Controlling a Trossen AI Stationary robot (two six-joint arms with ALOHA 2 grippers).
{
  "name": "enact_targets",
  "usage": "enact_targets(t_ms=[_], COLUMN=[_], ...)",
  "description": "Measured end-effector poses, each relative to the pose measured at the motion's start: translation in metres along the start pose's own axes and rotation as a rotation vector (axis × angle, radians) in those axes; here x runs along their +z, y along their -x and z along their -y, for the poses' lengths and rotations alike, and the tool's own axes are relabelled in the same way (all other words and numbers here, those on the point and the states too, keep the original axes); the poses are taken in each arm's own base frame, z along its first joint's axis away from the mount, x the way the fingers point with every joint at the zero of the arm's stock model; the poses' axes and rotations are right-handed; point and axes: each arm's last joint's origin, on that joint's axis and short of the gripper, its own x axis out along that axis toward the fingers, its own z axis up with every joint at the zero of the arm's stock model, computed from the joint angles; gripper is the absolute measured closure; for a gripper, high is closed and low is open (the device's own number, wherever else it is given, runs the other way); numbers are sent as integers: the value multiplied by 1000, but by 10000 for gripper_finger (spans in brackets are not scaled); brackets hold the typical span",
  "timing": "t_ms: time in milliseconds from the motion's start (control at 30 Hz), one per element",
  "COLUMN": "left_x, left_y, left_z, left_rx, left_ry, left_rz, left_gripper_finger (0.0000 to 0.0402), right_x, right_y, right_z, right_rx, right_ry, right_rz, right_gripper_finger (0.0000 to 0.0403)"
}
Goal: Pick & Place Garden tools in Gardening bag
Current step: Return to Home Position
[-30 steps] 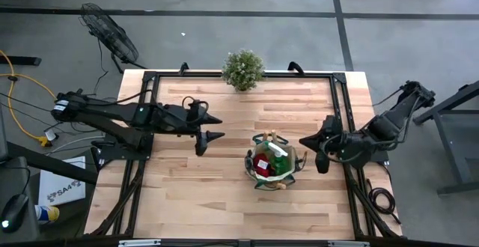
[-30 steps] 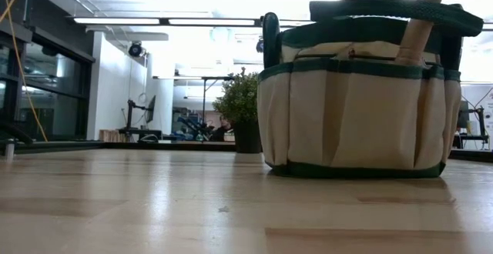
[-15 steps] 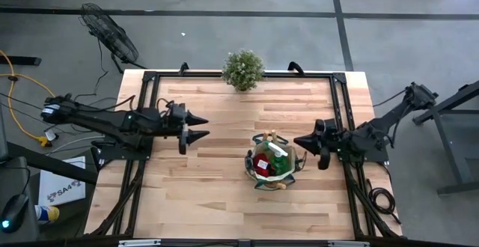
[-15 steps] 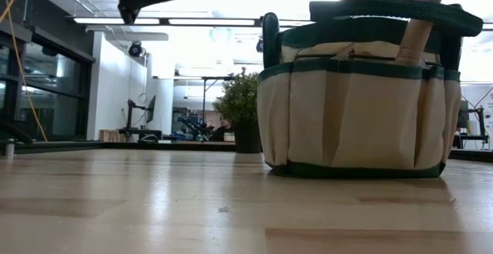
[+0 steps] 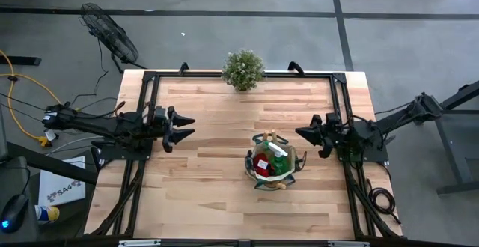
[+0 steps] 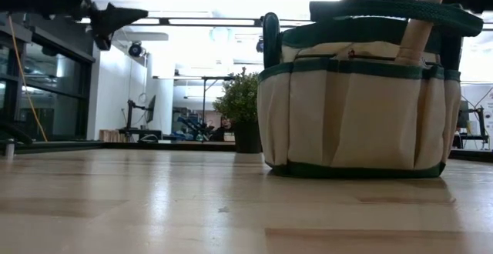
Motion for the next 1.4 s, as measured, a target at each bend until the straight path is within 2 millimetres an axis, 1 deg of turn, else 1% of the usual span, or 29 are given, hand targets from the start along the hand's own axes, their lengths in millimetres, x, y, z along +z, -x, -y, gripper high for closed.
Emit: enact_targets(t_ms=[133, 233, 467, 600, 767, 867, 1067, 1133, 1300, 1400], left_x=[-6, -10, -19, -24, -29, -33, -37, -40, -45, -46], left_y=[11, 17, 30, 35, 38, 38, 38, 38, 37, 37], left_z=[-6, -12, -22, -27, -33, -36, -38, -39, -40, -40], left_rx=[-9, 25, 77, 112, 202, 248, 276, 283, 244, 236], left_ry=[24, 40, 66, 64, 53, 37, 6, -4, -29, -30], left_rz=[38, 79, 169, 206, 231, 210, 166, 146, 71, 66], left_gripper_finger=[177, 177, 177, 177, 177, 177, 177, 177, 177, 177], right_x=[-5, -8, -10, -11, -13, -15, -16, -14, -10, -8], right_y=[6, 12, 22, 25, 29, 32, 37, 37, 38, 38], right_z=[16, 26, 42, 49, 59, 65, 75, 76, 79, 81], right_rx=[0, 1, 66, 55, 26, 19, 7, 21, 44, 38], right_ry=[7, 15, 55, 82, 117, 130, 128, 140, 234, 249], right_rz=[13, 17, 11, -42, -120, -178, -262, -261, -250, -245], right_gripper_finger=[400, 399, 400, 400, 400, 400, 400, 400, 400, 400])
